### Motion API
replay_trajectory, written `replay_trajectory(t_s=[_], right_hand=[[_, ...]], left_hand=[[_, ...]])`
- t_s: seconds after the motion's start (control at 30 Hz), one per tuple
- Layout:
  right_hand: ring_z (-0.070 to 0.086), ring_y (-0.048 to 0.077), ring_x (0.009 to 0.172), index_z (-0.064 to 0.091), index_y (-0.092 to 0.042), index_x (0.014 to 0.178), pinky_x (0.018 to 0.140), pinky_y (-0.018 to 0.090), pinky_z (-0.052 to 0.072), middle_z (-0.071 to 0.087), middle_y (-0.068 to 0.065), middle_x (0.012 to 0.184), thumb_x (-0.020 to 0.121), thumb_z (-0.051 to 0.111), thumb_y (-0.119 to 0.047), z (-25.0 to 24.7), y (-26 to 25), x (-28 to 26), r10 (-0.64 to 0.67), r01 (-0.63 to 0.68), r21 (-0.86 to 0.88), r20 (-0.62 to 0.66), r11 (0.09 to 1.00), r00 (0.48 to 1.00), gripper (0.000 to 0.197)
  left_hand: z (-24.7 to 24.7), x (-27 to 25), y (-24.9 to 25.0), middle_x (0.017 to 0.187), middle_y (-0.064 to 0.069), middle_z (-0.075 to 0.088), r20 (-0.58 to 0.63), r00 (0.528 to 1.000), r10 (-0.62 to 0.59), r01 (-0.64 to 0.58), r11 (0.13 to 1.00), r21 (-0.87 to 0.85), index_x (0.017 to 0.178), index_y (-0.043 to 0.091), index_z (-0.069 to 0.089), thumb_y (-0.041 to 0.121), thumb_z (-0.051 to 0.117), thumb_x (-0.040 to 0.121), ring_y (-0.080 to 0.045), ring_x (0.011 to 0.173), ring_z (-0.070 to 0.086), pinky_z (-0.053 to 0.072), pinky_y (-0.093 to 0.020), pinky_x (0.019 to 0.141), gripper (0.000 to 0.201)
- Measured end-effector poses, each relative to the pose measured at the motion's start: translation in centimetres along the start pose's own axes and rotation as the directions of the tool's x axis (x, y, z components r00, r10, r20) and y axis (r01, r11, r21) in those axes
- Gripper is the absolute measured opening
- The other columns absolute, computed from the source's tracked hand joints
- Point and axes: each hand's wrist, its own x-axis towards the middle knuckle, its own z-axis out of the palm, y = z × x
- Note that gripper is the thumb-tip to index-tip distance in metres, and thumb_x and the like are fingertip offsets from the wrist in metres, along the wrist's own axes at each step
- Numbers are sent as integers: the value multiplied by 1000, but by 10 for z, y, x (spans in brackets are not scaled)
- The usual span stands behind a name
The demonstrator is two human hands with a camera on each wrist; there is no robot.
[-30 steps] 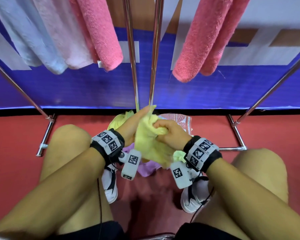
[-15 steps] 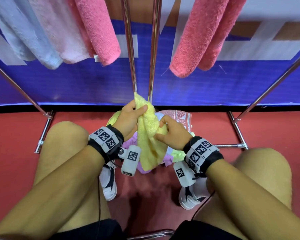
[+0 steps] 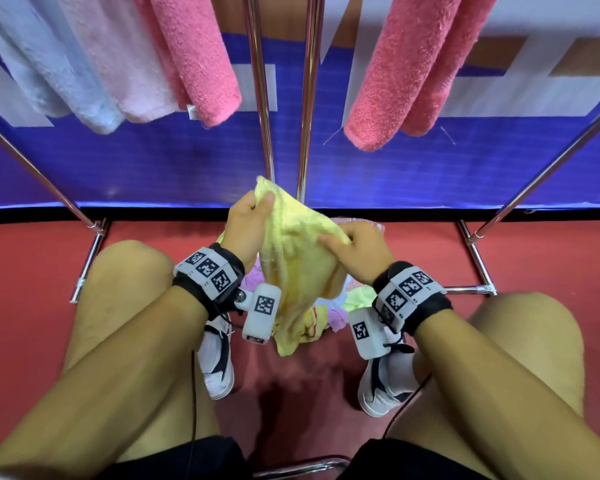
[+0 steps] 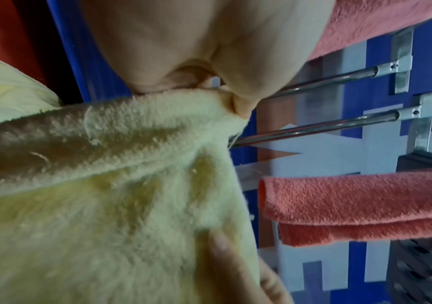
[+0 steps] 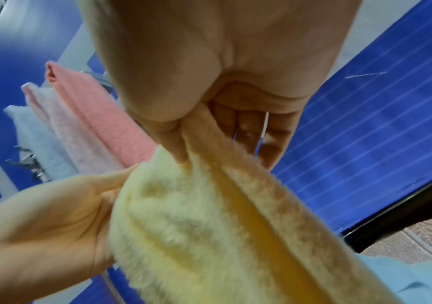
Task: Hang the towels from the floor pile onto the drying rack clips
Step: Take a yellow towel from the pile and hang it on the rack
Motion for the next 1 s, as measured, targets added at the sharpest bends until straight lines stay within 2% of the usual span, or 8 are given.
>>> replay_trajectory(t_s=[0.07,0.17,0.27,0.37,0.57,0.7,0.87,1.0], right_hand=[[39,14,52,46,-10,60,54,33,33,41,-1,54,87,69,-27,-9,2,2,14,-15,-1,-102,1000,995,39],[39,16,52,41,-14,63,49,27,33,42,1,58,84,74,-29,-15,7,2,20,-14,44,-125,999,992,41],[40,15,56,38,-20,69,54,30,34,44,-4,61,83,74,-36,-13,17,3,12,-16,-65,-52,998,999,42],[50,17,66,52,-25,79,63,30,34,57,-4,70,87,69,-41,-12,28,3,39,-22,-248,65,969,997,26],[48,25,73,44,-21,64,63,29,29,51,-3,66,96,57,-40,-14,43,5,145,-110,-319,89,941,985,39],[48,25,72,46,-17,75,62,31,29,49,-5,67,100,49,-39,-13,45,4,143,-109,-267,110,958,984,33],[44,6,62,50,-16,76,55,26,30,47,-10,65,86,69,-47,-14,43,4,59,-27,-209,152,978,987,38],[40,13,58,50,-18,62,52,26,29,42,-5,58,78,79,-43,-18,44,4,66,-12,-231,227,973,972,42]], left_hand=[[-8,8,0,91,-12,56,-39,999,14,-16,999,-37,91,14,61,48,67,74,-24,86,52,43,-43,80,38],[-18,14,-3,86,-6,49,-104,994,26,-25,1000,12,82,18,56,49,65,72,-22,82,45,37,-40,76,34],[-24,16,-9,78,0,54,-167,983,79,-54,988,146,77,18,58,49,58,79,-18,76,48,41,-40,73,31],[-29,16,-6,84,12,66,-229,967,108,-56,973,223,82,36,68,31,56,92,-9,82,60,50,-33,82,16],[-57,25,-10,73,-5,47,-296,952,79,-6,971,240,76,12,63,33,70,85,-16,67,42,37,-32,63,24],[-68,26,-11,75,0,54,-291,952,95,-18,967,256,73,18,62,38,70,86,-15,70,49,42,-32,66,25],[-77,30,-13,84,3,58,-402,905,142,-21,957,290,86,25,59,38,56,95,-16,78,53,44,-33,74,16],[-82,32,-14,72,8,48,-458,876,155,-21,959,284,74,31,49,43,52,93,-17,69,44,39,-34,68,23]])
